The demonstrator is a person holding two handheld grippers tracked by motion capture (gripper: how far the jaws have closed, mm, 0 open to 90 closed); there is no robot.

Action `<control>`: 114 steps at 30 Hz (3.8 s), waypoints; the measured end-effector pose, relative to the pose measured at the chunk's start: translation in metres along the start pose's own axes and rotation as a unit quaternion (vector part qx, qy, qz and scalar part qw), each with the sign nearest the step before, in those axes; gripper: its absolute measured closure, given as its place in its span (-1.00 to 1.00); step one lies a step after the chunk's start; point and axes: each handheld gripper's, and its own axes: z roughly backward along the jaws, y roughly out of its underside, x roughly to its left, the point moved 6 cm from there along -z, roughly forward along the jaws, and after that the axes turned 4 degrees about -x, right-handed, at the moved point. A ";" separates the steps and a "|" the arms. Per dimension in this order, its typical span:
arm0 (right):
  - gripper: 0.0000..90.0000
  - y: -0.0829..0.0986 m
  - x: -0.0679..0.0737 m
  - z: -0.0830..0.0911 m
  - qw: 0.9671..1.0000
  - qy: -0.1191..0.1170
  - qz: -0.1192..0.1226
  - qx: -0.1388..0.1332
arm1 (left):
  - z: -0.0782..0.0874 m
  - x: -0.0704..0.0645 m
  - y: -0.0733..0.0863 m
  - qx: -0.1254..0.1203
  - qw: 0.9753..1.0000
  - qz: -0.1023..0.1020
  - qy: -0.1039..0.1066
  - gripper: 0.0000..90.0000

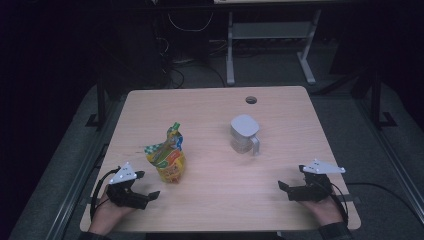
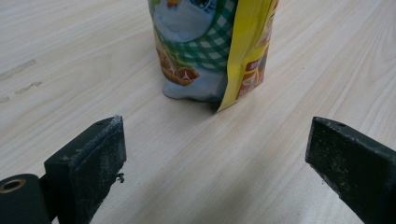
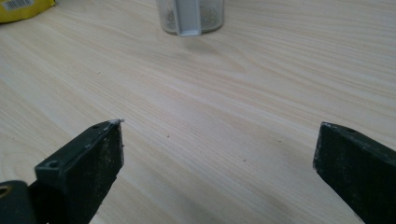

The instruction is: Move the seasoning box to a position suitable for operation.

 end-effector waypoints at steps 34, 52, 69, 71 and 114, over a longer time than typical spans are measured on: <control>-0.85 -0.041 0.010 -0.023 1.000 -0.013 0.002 -0.027 | 0.008 0.001 0.002 -0.010 1.000 0.017 -0.004 -0.90; -0.83 -0.077 0.015 -0.045 1.000 -0.028 0.012 -0.001 | 0.008 -0.001 0.002 -0.012 1.000 0.017 0.001 -0.90; -0.84 -0.108 0.021 -0.067 0.999 -0.032 0.026 0.022 | 0.008 -0.002 0.001 -0.010 1.000 0.017 0.004 -0.90; -0.84 -0.110 0.021 -0.067 0.999 -0.033 0.027 0.023 | 0.008 -0.002 0.001 -0.010 1.000 0.017 0.004 -0.90; -0.83 -0.174 0.029 -0.140 0.992 -0.027 0.049 0.109 | 0.009 -0.002 0.002 -0.012 1.000 0.022 0.011 -0.90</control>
